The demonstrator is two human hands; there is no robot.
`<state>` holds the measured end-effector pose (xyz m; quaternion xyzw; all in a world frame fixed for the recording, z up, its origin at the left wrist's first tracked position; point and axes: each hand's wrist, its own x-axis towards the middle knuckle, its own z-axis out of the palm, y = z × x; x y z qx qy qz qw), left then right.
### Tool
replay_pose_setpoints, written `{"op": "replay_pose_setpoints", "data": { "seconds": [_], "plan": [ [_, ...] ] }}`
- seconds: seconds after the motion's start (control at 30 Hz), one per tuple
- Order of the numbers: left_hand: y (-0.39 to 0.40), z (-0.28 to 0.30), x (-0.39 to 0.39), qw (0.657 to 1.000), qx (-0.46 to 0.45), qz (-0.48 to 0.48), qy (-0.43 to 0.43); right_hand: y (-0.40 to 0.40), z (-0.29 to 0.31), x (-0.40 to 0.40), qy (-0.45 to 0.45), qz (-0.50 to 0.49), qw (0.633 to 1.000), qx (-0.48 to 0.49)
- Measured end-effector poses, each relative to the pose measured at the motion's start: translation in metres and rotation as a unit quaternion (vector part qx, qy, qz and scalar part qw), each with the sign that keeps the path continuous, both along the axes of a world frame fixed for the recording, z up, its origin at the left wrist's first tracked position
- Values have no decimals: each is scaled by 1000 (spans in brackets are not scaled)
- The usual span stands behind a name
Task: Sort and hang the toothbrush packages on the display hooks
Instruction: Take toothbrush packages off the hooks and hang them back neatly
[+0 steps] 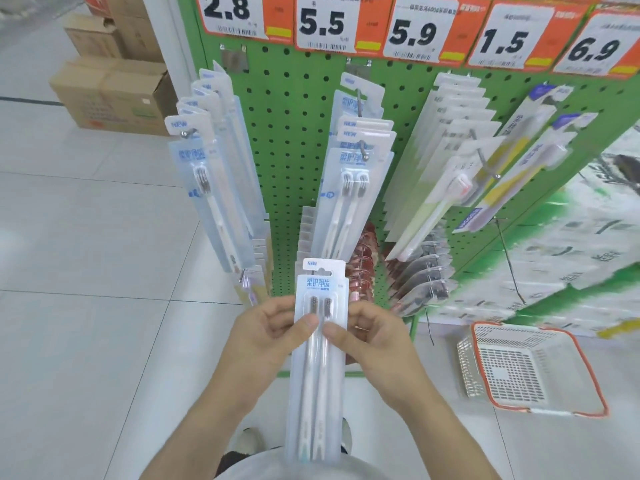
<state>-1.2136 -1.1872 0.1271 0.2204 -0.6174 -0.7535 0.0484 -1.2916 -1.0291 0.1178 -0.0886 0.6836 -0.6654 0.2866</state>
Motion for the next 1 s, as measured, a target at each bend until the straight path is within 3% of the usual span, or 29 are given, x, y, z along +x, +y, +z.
{"op": "replay_pose_setpoints", "data": {
  "seconds": [0.23, 0.33, 0.5, 0.67, 0.77, 0.87, 1.0],
  "plan": [
    [1, -1, -12, 999, -13, 30, 3, 3, 2, 0, -77, 34, 996, -24],
    [5, -3, -16, 999, -1, 53, 12, 8, 2, -2, -71, 97, 993, -2],
    [12, -9, -18, 998, 37, 39, 18, 14, -1, -10, -47, 103, 993, 22],
    [9, -7, -23, 992, 60, 101, 37, 18, -4, -13, -77, 216, 972, 39],
    [5, -7, -24, 991, 77, 103, 44, 20, -7, -14, -87, 212, 973, 36],
    [8, -7, -21, 995, 62, 70, 15, 19, -9, -15, -84, 198, 976, 38],
    [7, -8, -19, 991, 47, 121, -17, 17, -6, -16, -94, 244, 964, 39]
  ]
}}
